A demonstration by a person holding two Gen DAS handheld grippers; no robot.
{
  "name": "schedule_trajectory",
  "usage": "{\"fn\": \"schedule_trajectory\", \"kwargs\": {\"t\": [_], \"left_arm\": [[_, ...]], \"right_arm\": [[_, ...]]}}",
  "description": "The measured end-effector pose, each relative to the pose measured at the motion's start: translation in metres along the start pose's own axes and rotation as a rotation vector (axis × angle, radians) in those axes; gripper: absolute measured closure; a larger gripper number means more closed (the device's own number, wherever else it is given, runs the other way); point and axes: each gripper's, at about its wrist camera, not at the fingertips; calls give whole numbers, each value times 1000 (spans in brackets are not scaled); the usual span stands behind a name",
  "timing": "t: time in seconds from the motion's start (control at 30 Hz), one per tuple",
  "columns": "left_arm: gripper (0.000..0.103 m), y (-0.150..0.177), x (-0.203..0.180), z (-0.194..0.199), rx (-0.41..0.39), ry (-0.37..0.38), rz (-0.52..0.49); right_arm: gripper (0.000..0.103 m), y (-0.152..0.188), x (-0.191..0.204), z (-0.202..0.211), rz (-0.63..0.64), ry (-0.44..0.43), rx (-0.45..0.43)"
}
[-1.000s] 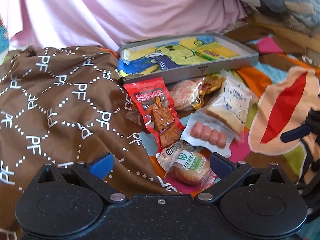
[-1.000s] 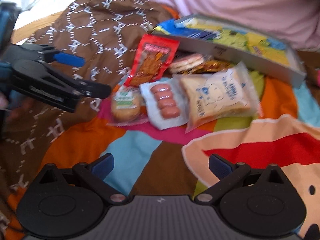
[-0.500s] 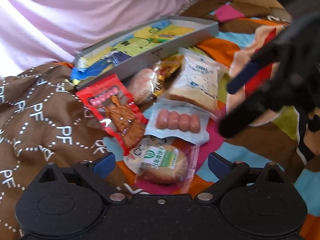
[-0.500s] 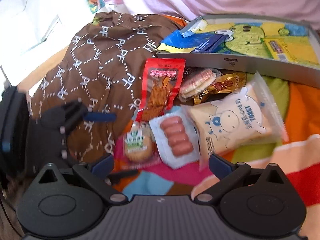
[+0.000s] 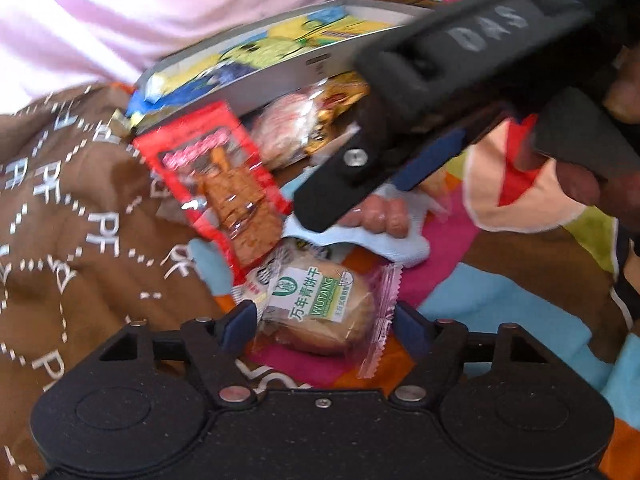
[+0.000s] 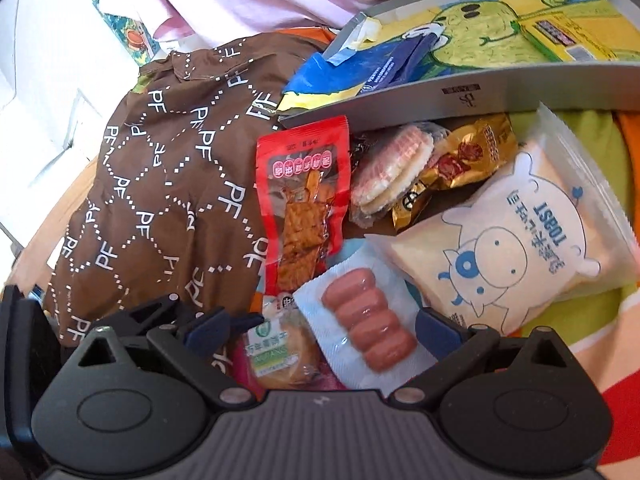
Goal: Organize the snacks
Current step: 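Grasp the WUTANG biscuit with the left tool while right tool grasps the sausage pack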
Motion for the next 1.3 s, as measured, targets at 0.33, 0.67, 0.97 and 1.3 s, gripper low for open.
{"fn": "schedule_trajectory", "kwargs": {"t": [0.33, 0.67, 0.97, 1.3], "left_arm": [[37, -4, 9, 5, 23, -33, 47], [39, -5, 25, 7, 31, -28, 133], [41, -7, 38, 5, 26, -5, 192], [41, -7, 44, 5, 27, 21, 220]], "right_arm": [[6, 2, -4, 5, 83, 19, 15], [7, 24, 35, -11, 489, 189, 113], [16, 27, 41, -29, 579, 255, 164], [27, 28, 42, -26, 585, 265, 149]]}}
Point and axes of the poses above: each gripper's, at about its wrist camera, not at the fingertips, and z roughly against the way its jaws point, x to its left, y to its underside, and after that the axes turned 5 degrees about z, right-handed
